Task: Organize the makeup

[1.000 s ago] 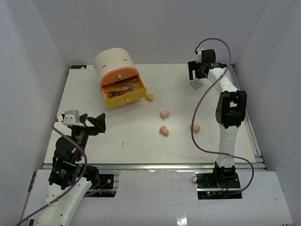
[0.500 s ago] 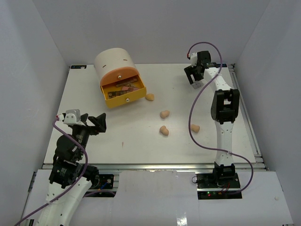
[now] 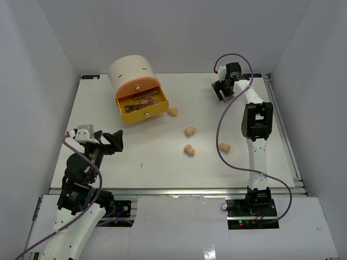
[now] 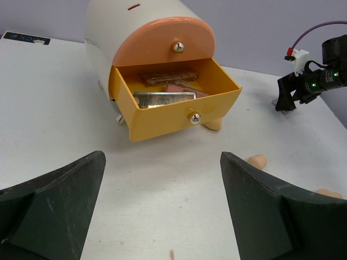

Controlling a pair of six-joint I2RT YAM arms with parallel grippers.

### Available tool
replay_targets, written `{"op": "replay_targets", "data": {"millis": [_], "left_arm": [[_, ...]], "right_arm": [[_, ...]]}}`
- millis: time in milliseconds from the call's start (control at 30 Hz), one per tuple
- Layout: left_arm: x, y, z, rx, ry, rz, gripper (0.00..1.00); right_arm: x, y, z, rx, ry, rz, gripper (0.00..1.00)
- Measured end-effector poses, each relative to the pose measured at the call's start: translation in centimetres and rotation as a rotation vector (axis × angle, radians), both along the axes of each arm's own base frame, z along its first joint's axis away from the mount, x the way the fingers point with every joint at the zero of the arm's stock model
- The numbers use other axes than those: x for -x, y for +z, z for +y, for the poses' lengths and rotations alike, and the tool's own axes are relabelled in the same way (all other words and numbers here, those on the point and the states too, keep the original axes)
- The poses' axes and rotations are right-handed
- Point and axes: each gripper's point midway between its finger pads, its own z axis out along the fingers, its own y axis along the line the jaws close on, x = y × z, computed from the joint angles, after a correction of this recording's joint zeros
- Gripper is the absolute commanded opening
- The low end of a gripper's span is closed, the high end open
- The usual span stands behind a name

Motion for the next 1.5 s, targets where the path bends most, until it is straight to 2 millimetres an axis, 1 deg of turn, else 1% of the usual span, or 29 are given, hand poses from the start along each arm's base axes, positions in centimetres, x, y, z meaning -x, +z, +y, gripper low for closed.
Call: {"op": "replay_targets", "data": {"millis": [67, 200, 333, 400, 533, 600, 667, 833, 933, 1200, 1267, 1333, 1400, 1500], "left_arm": [[0.0, 0.0, 0.0, 0.0, 0.0, 0.0, 0.98], [0.0, 0.0, 0.0, 0.0, 0.0, 0.0, 0.98], [-0.1, -0.1, 0.0, -0.002, 0.0, 0.005, 0.98], [-0.1, -0.2, 0.0, -0.002, 0.0, 0.007, 0.98], [-0.1, -0.2, 0.0, -0.003, 0.0, 0.008, 0.98], [-0.1, -0.2, 0.0, -0.003, 0.0, 0.009, 0.98], [-0.2, -0.2, -0.1, -0.003, 0.0, 0.01, 0.98], [-0.2, -0.3, -0.1, -0.004, 0.0, 0.012, 0.98], [-0.2, -0.3, -0.1, -0.005, 0.0, 0.013, 0.98], [-0.1, -0.4, -0.1, -0.006, 0.0, 0.016, 0.98], [-0.1, -0.4, -0.1, -0.006, 0.0, 0.017, 0.98], [-0.1, -0.4, -0.1, -0.006, 0.0, 0.016, 0.98], [-0.1, -0.4, -0.1, -0.006, 0.0, 0.016, 0.98], [-0.1, -0.4, -0.1, -0.006, 0.0, 0.016, 0.98]], "right_arm": [[-0.2, -0.4, -0.3, -0.006, -0.007, 0.002, 0.9], [-0.4, -0.4, -1.4, -0.017, -0.026, -0.001, 0.9], [-0.5, -0.6, -2.1, -0.045, -0.034, 0.002, 0.9], [-0.5, -0.6, -2.2, -0.062, -0.037, 0.004, 0.91], [-0.6, -0.8, -2.3, -0.105, -0.028, 0.01, 0.96], [-0.6, -0.9, -2.3, -0.125, -0.021, 0.012, 0.96], [-0.6, -1.0, -2.3, -0.144, -0.014, 0.015, 0.93], [-0.5, -1.1, -1.8, -0.186, 0.004, 0.025, 0.8], [-0.4, -1.2, -1.5, -0.2, 0.015, 0.032, 0.7], [-0.3, -1.3, -1.2, -0.214, 0.034, 0.034, 0.33], [0.0, -1.3, -1.2, -0.218, 0.041, 0.033, 0.29], [1.0, -1.1, -0.9, -0.227, 0.051, 0.044, 0.28], [3.1, -0.8, -0.2, -0.244, 0.065, 0.08, 0.27], [6.8, 0.2, 1.4, -0.27, 0.099, 0.138, 0.26]]}}
